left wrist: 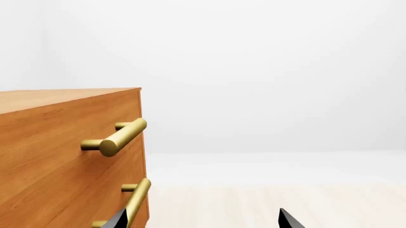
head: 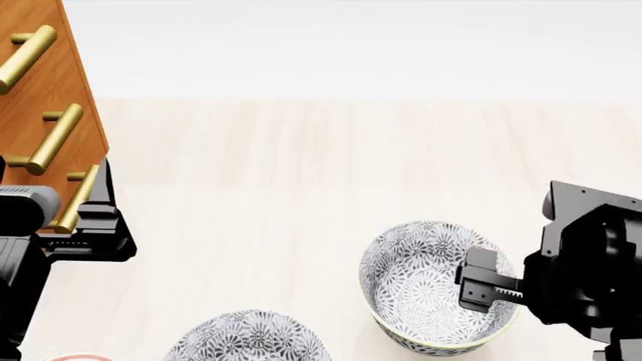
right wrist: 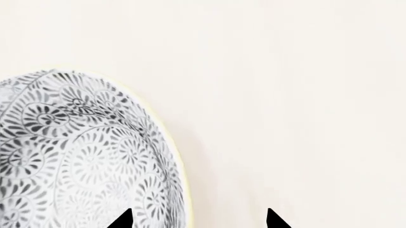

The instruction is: Stack the bowl at the front on the bowl in the middle.

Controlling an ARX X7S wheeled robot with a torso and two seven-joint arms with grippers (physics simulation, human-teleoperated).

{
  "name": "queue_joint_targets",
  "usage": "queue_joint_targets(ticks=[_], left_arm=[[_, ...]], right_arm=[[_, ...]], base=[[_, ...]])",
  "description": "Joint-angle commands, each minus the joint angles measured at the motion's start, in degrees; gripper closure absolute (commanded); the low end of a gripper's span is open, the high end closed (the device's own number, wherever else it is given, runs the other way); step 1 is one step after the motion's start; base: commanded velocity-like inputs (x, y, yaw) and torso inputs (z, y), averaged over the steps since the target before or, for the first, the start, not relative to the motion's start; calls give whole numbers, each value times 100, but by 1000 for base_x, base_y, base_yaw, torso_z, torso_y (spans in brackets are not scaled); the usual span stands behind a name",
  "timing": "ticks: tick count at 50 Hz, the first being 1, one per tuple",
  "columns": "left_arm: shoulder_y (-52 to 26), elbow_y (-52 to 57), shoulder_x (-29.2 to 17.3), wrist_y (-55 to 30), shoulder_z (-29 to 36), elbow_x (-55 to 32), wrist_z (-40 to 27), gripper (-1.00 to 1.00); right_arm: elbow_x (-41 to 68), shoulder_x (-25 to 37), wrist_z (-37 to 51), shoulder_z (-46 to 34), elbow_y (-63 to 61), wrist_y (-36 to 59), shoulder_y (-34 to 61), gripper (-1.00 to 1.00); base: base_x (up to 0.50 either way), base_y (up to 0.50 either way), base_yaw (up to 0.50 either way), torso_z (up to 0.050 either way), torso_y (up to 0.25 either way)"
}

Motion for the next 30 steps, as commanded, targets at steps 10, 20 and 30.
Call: queue_joint_targets(ticks=[10, 20, 30], left_arm=[[7, -21, -24, 27, 48, -26, -46, -100], [3, -9, -38, 14, 63, -53, -71, -100], [1, -46, -56, 48, 84, -63, -80, -100]], right_arm=[[-239, -188, -479, -486, 144, -60, -31, -100], [-103, -78, -61, -241, -345, 34, -216, 100], [-135, -108, -114, -285, -286, -31, -201, 100]], base=[[0, 0, 0, 0, 0], [0, 0, 0, 0, 0], [0, 0, 0, 0, 0]])
